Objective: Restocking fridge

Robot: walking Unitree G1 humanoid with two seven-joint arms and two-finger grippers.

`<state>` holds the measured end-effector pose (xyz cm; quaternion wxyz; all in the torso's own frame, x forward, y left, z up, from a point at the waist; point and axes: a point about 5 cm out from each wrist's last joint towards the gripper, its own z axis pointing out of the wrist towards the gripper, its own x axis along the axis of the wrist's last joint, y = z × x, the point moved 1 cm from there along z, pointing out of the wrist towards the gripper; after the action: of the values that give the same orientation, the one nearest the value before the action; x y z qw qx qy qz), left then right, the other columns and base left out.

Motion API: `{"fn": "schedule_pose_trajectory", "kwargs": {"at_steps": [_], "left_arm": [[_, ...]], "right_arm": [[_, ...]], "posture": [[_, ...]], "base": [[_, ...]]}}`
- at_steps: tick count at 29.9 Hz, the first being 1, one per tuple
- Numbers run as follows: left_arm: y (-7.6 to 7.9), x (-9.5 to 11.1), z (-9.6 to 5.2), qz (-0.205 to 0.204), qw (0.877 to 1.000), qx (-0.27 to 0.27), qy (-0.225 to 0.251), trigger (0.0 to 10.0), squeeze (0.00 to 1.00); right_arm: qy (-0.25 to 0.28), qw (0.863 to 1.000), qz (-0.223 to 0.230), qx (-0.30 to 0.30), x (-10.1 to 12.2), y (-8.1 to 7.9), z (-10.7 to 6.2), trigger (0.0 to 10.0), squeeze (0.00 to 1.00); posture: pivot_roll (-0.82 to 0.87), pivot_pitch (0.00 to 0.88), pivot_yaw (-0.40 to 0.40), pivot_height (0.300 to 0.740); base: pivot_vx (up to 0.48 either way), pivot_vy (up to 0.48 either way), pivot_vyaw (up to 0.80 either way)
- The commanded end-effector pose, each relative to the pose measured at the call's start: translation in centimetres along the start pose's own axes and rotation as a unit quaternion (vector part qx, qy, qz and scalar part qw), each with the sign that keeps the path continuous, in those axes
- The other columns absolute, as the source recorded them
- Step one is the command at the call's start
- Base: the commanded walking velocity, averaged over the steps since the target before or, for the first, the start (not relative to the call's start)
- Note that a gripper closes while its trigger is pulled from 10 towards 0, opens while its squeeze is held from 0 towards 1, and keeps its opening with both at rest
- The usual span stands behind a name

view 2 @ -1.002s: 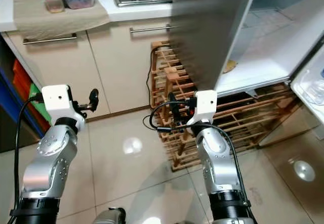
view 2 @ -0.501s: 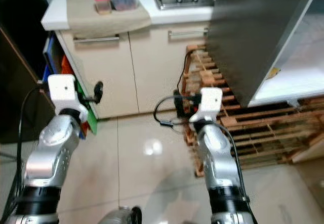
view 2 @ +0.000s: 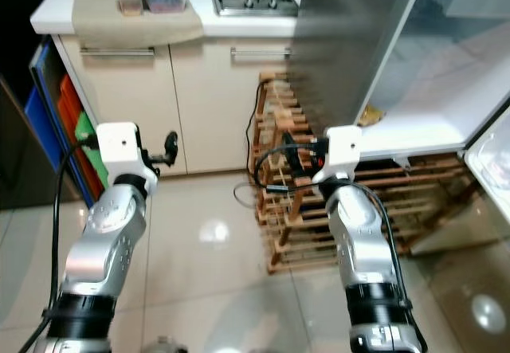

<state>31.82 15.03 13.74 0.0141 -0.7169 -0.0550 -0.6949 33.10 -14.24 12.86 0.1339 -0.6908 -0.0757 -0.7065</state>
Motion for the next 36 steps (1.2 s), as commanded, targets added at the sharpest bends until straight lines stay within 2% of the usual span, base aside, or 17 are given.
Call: {"fn": "schedule_pose_trajectory", "kwargs": {"at_steps": [1,4,16,18,21,22,23,24,26,27,28,30,31,36], "left_arm": [[-0.2,0.5,0.0,0.005,1.0,0.008,0.013,10.0,0.0],[-0.1,0.7,-0.1,0.008,1.0,0.004,0.019,10.0,0.0],[-0.1,1.2,0.3,0.024,0.999,-0.001,0.025,10.0,0.0],[-0.2,1.4,0.3,0.037,0.999,0.0,0.03,10.0,0.0],[-0.5,2.3,0.2,0.05,0.997,0.003,0.058,10.0,0.0],[-0.5,2.3,0.2,0.05,0.997,0.003,0.058,10.0,0.0],[-0.6,2.4,0.1,0.049,0.997,0.007,0.063,10.0,0.0],[-0.8,2.7,-0.3,0.021,0.997,0.013,0.074,10.0,0.0],[-0.8,2.7,-0.3,0.021,0.997,0.013,0.074,10.0,0.0],[-0.7,2.5,-0.5,-0.015,0.997,0.013,0.069,10.0,0.0],[-0.4,2.6,-0.5,-0.009,0.998,-0.001,0.068,10.0,0.0],[-0.2,2.6,-0.5,-0.002,0.998,-0.008,0.069,10.0,0.0],[-0.2,2.8,-0.3,0.017,0.997,-0.011,0.07,10.0,0.0],[-0.2,3.3,0.0,0.045,0.996,-0.014,0.08,10.0,0.0]], "right_arm": [[-0.011,1.0,-0.007,-0.002,-0.3,0.1,-0.1,10.0,0.0],[-0.007,1.0,0.002,-0.007,-0.3,0.1,-0.1,10.0,0.0],[-0.002,1.0,0.006,-0.008,-0.5,-0.2,-0.1,10.0,0.0],[0.019,0.999,0.017,-0.026,-0.1,0.3,-0.2,10.0,0.0],[0.085,0.988,0.034,-0.124,1.8,2.7,-0.7,10.0,0.0],[0.085,0.988,0.034,-0.124,1.8,2.7,-0.7,10.0,0.0],[0.093,0.987,0.031,-0.128,2.0,2.9,-0.8,10.0,0.0],[0.093,0.986,0.024,-0.133,2.2,3.1,-0.7,10.0,0.0],[0.093,0.986,0.024,-0.133,2.2,3.1,-0.7,10.0,0.0],[0.078,0.989,0.017,-0.123,1.9,2.9,-0.5,10.0,0.0],[0.064,0.994,-0.002,-0.09,1.6,2.1,-0.3,10.0,0.0],[0.058,0.996,-0.011,-0.071,1.5,1.7,-0.2,10.0,0.0],[0.065,0.996,-0.021,-0.054,1.6,1.0,-0.1,10.0,0.0],[0.067,0.995,-0.015,-0.074,1.4,1.1,-0.1,10.0,0.0]], "posture": [[-0.02,0.054,-0.062,0.74],[-0.01,0.055,-0.056,0.74],[-0.02,0.057,-0.044,0.74],[-0.02,0.058,-0.045,0.74],[-0.02,0.056,-0.048,0.74],[-0.02,0.056,-0.048,0.74],[-0.02,0.056,-0.048,0.74],[-0.02,0.056,-0.049,0.74],[-0.02,0.056,-0.049,0.74],[-0.01,0.06,-0.052,0.74],[-0.01,0.062,-0.054,0.74],[-0.01,0.065,-0.056,0.74],[-0.01,0.066,-0.057,0.74],[-0.01,0.065,-0.057,0.74]], "base": [[0.0,0.0,0.0],[0.0,0.0,0.0],[0.0,0.0,0.59],[0.0,0.0,0.55],[0.0,0.0,0.39],[0.0,0.0,0.0],[0.0,0.0,0.0],[0.0,0.0,0.0],[0.0,0.0,0.0],[0.0,0.0,0.0],[0.0,0.0,0.0],[0.0,0.0,0.0],[0.48,0.0,0.0],[0.48,0.0,0.27]]}}
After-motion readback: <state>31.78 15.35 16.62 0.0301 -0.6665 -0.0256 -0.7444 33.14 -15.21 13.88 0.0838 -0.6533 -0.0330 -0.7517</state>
